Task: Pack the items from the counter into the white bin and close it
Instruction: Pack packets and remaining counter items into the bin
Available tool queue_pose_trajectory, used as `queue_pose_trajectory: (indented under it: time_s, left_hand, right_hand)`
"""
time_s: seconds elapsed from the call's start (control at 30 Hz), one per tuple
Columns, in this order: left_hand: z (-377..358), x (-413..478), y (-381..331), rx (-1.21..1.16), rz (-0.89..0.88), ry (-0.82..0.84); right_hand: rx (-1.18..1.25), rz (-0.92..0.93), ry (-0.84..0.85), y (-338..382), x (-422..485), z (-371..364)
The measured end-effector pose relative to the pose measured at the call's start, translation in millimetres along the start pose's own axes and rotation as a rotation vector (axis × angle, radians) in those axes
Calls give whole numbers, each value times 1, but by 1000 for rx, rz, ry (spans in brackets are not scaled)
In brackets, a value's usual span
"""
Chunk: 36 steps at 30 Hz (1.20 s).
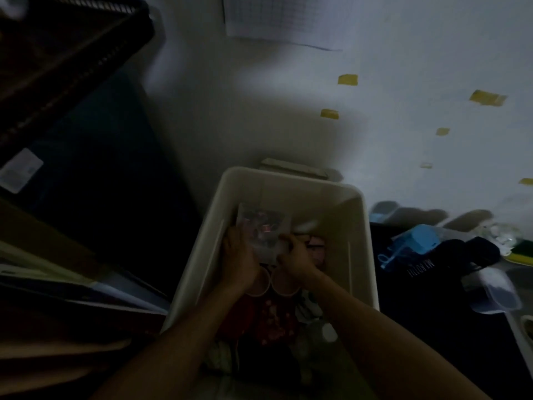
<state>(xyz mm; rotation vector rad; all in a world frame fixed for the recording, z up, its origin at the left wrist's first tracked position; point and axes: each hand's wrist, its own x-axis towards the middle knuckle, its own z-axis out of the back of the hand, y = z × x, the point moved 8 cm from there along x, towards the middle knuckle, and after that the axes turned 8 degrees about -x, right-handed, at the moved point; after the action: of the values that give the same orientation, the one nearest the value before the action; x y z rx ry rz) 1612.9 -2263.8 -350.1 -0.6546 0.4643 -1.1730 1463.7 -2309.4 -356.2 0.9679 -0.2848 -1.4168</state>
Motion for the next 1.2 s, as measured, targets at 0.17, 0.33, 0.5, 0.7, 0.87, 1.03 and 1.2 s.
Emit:
queue_pose_trajectory:
  time_s: [0.17, 0.33, 0.5, 0.7, 0.87, 1.03, 1.2]
  left_hand:
    - [-16, -19, -2, 291, -89, 80]
    - [-49, -24, 23, 345, 6, 404]
    - [-53, -24, 33, 312, -13, 489]
    - [-40, -28, 23, 280, -24, 485]
    - [-25, -27, -3, 167, -115, 461]
    - [-5, -17, -35, 167, -223, 406]
    - [6, -14, -87, 29, -245, 309]
  right_hand:
    - [-22, 38, 23, -3, 4, -15]
    - [-42, 118, 75, -4, -4, -19]
    - [-112, 0, 205, -12, -18, -26]
    - [-107, 82, 211, -7, -31, -18]
    - [-187, 35, 225, -5, -37, 2]
    - [-135, 151, 163, 18, -43, 35]
    - [-62, 262, 38, 29, -61, 90]
